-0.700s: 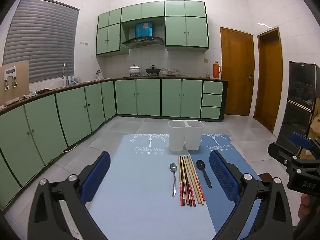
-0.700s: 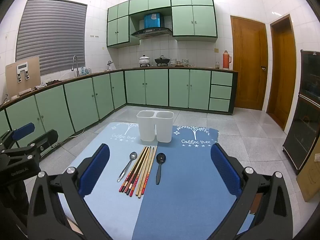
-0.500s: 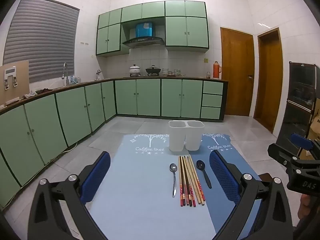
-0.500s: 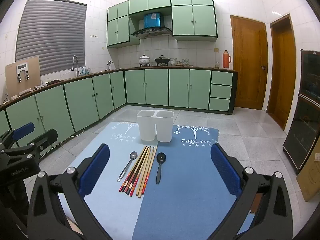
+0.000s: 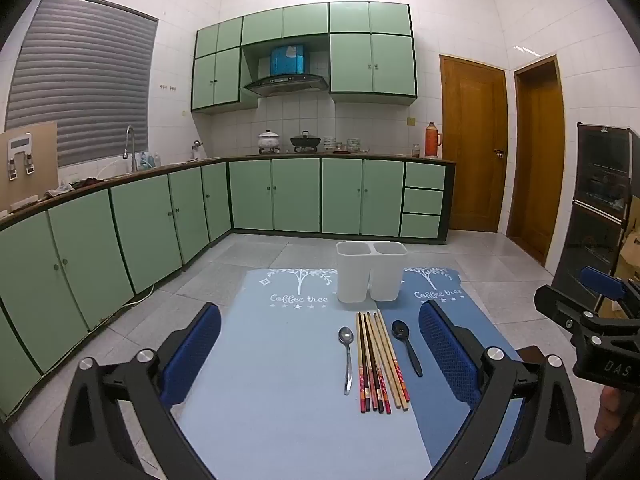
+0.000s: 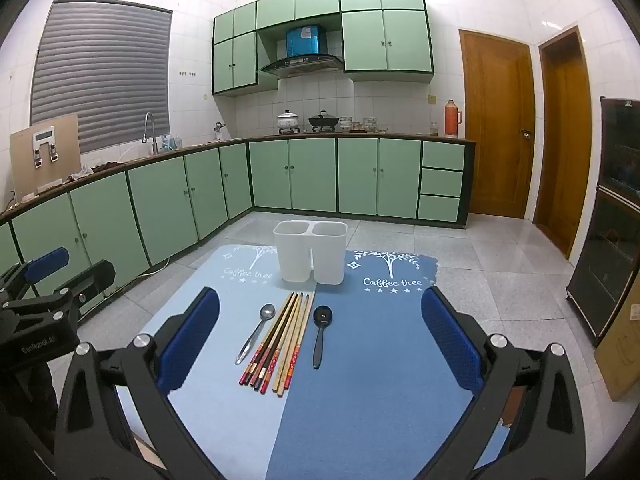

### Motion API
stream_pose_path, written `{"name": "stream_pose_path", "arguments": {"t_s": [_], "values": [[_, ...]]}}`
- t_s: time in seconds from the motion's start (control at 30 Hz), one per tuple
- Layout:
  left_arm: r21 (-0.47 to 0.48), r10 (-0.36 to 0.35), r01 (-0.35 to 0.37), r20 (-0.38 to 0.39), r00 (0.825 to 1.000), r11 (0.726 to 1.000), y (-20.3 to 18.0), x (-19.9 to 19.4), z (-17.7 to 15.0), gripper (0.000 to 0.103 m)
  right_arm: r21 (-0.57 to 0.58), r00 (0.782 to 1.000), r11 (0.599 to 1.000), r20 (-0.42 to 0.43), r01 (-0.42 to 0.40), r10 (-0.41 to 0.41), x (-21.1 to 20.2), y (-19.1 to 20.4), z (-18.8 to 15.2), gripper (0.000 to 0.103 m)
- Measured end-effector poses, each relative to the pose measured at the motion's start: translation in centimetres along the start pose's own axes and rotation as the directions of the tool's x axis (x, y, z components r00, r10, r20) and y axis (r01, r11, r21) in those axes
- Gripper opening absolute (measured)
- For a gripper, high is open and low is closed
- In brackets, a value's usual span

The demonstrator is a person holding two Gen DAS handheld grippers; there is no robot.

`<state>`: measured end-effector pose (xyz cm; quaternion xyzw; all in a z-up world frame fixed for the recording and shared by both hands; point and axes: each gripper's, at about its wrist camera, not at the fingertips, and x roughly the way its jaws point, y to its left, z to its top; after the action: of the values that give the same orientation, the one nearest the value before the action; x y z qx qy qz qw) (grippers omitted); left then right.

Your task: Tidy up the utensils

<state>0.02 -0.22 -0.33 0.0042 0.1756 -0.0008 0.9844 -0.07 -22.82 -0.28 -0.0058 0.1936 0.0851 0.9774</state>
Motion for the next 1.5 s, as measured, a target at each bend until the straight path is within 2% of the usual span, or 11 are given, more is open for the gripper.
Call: {"name": "stream_pose_path", "arguments": {"t_s": [1.5], "values": [[0.000, 0.001, -0.001, 0.002, 1.000, 1.000, 0.16, 0.08, 0.31, 0.097, 0.006, 1.000, 1.000, -0.001, -0.002, 0.002, 0.20, 0.22, -0.15, 0.098]]}}
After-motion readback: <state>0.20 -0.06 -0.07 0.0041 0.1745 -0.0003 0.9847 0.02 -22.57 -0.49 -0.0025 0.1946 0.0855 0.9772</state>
